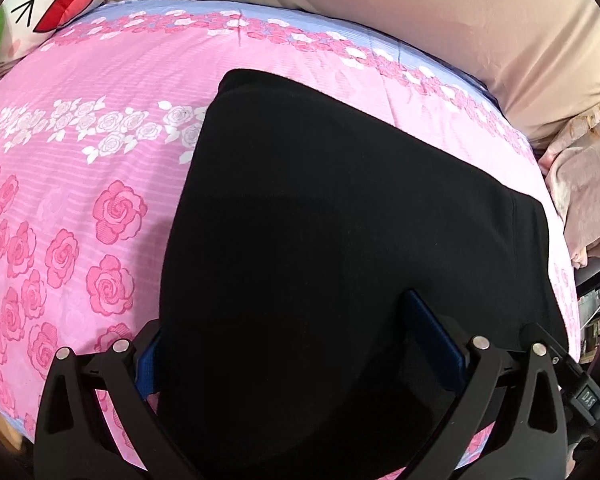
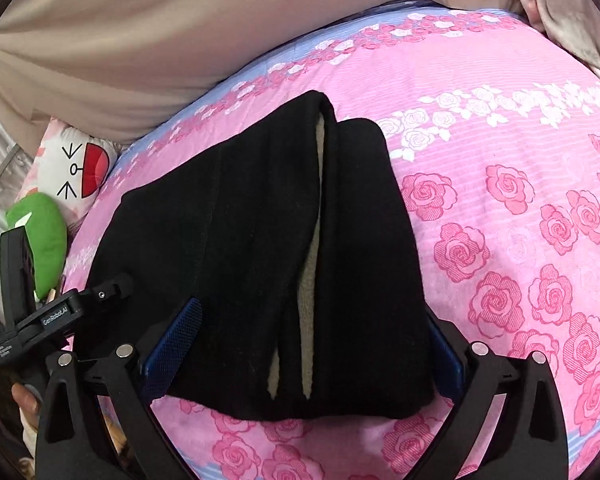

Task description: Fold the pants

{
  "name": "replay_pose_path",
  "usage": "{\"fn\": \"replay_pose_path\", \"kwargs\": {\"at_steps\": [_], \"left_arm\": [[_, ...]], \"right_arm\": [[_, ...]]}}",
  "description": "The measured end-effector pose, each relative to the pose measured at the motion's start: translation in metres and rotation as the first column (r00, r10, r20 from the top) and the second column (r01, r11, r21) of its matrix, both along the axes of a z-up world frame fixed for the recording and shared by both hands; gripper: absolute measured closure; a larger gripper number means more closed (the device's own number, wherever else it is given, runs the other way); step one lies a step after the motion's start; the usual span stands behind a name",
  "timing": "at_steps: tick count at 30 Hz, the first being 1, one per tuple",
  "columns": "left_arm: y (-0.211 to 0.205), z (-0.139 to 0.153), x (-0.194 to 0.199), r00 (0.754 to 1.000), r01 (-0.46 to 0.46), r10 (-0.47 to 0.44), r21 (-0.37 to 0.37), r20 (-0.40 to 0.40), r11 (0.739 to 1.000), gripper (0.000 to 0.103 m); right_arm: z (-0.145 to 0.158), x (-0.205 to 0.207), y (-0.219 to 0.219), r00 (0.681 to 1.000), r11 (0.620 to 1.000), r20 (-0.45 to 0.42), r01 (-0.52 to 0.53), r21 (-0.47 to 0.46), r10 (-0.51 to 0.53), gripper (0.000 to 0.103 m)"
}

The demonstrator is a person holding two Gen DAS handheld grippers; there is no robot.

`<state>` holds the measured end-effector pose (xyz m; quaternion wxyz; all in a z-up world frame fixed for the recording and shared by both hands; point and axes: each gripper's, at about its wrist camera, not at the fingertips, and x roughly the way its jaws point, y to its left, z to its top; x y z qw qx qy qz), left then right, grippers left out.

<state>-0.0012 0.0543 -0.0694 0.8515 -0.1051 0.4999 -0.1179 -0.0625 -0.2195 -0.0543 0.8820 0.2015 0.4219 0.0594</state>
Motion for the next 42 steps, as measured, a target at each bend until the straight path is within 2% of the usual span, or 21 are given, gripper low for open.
{"fn": "replay_pose_path", "kwargs": {"at_steps": [3,4,6,8,9,10,12,14,16,18,19,20,21,22,23,24,27,32,37,40,42], "left_arm": [[0.003,0.001,0.0,1.0,0.024,-0.024,-0.023,-0.011,0.999,0.007],[0.004,0.002,-0.001,0.999,0.028,-0.029,-0.026,-0.013,0.999,0.01],[0.005,0.005,-0.005,0.999,0.039,-0.039,-0.03,-0.01,0.999,0.024],[0.011,0.009,-0.008,0.999,0.044,-0.044,-0.052,-0.003,0.998,0.03],[0.014,0.009,-0.008,0.999,0.048,-0.049,-0.07,-0.009,0.996,0.03],[0.019,0.005,-0.005,0.998,0.051,-0.054,-0.106,-0.025,0.993,0.028],[0.024,0.0,-0.001,0.996,0.081,-0.088,-0.168,-0.035,0.983,0.01],[0.018,-0.001,0.001,0.991,0.123,-0.13,-0.153,-0.04,0.981,0.005],[0.01,-0.001,0.001,0.993,0.11,-0.114,-0.108,-0.03,0.988,0.005],[0.001,-0.001,0.002,0.995,0.099,-0.1,-0.062,-0.013,0.993,0.005],[-0.006,0.0,0.003,0.996,0.09,-0.09,-0.035,-0.008,0.995,0.005],[-0.009,0.001,0.003,0.997,0.076,-0.076,-0.021,-0.003,0.997,0.014],[-0.012,0.004,0.003,0.998,0.07,-0.07,-0.016,0.004,0.997,0.028],[-0.012,0.009,0.001,0.998,0.063,-0.063,-0.019,0.014,0.998,0.036],[-0.011,0.014,-0.001,0.998,0.059,-0.059,-0.012,0.026,0.998,0.053],[-0.01,0.02,-0.003,0.998,0.054,-0.054,-0.001,0.04,0.999,0.061],[-0.012,0.03,-0.007,0.997,0.065,-0.066,0.025,0.048,0.998,0.065],[-0.001,0.047,-0.03,0.993,0.089,-0.092,0.042,0.074,0.995,0.066],[0.006,0.047,-0.049,0.992,0.113,-0.117,0.061,0.053,0.992,0.065],[0.007,0.027,-0.043,0.996,0.089,-0.09,0.072,0.012,0.993,0.057],[0.011,0.019,-0.039,0.998,0.067,-0.067,0.065,-0.001,0.996,0.042]], "right_arm": [[0.001,-0.002,0.0,1.0,1.0,0.005,0.001,0.003,-0.001,0.013],[0.002,-0.004,0.0,1.0,1.0,0.01,0.001,0.005,-0.002,0.019],[0.004,-0.009,-0.002,1.0,1.0,0.022,-0.001,0.005,0.001,0.033],[0.009,-0.016,-0.006,0.999,1.0,0.037,-0.009,0.016,0.009,0.051],[0.01,-0.017,-0.009,0.999,0.999,0.039,-0.014,0.032,0.012,0.052],[0.01,-0.018,-0.011,0.999,0.999,0.04,-0.016,0.041,0.014,0.053],[0.005,-0.017,-0.016,0.999,0.998,0.036,-0.019,0.067,0.016,0.046],[0.001,-0.014,-0.017,0.999,0.997,0.022,-0.026,0.069,0.024,0.035],[-0.003,-0.011,-0.018,1.0,0.994,0.012,-0.026,0.103,0.025,0.03],[-0.003,-0.009,-0.014,0.999,0.995,0.026,-0.033,0.091,0.03,0.029],[-0.002,-0.008,-0.012,0.999,0.997,0.032,-0.034,0.073,0.032,0.034],[-0.002,-0.007,-0.009,0.999,0.997,0.041,-0.032,0.067,0.029,0.042],[-0.001,-0.007,-0.009,0.998,0.997,0.047,-0.032,0.068,0.029,0.047],[0.004,-0.008,-0.007,0.998,0.998,0.061,-0.032,0.057,0.028,0.058],[0.008,-0.01,-0.004,0.997,0.999,0.071,-0.029,0.041,0.026,0.063],[0.012,-0.011,-0.001,0.997,0.999,0.079,-0.027,0.03,0.025,0.064],[0.02,-0.016,0.008,0.995,1.0,0.097,-0.023,-0.007,0.024,0.067],[0.04,-0.035,0.012,0.99,0.998,0.13,-0.06,0.009,0.058,0.068],[0.035,-0.057,0.015,0.993,0.997,0.088,-0.073,-0.005,0.073,0.067],[0.015,-0.055,0.009,0.998,0.999,0.053,-0.042,0.018,0.041,0.061],[0.005,-0.05,0.005,0.999,0.999,0.039,-0.026,0.029,0.025,0.052]]}}
